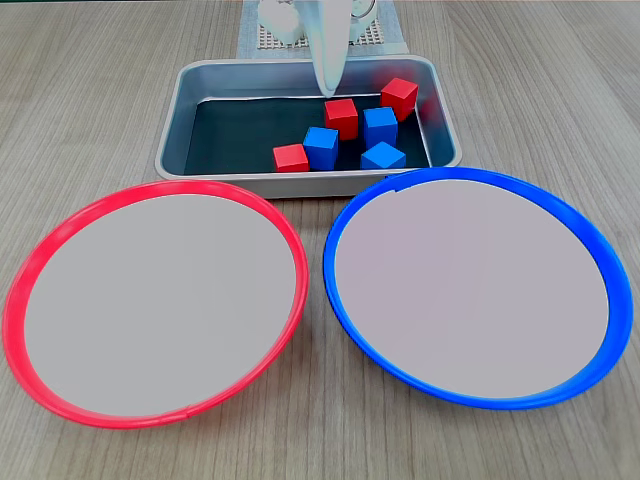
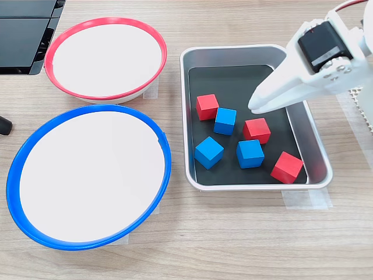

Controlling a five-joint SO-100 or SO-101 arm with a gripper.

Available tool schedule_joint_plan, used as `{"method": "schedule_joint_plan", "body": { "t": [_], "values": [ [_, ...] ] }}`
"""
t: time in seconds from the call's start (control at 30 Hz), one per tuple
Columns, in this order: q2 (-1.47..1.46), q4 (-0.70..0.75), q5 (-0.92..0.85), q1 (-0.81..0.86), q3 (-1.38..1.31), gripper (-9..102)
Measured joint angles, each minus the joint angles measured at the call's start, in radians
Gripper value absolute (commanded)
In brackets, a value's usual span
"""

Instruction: Move six blocks tray to matching dishes

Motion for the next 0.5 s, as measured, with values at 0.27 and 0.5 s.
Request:
{"method": "schedule_joint_plan", "body": {
  "t": [0.27,0.5],
  "values": [
    [-0.804,-0.018,-0.012,0.124,-0.523,9],
    [-1.203,-0.104,-0.095,0.137,-0.75,18]
  ]
}}
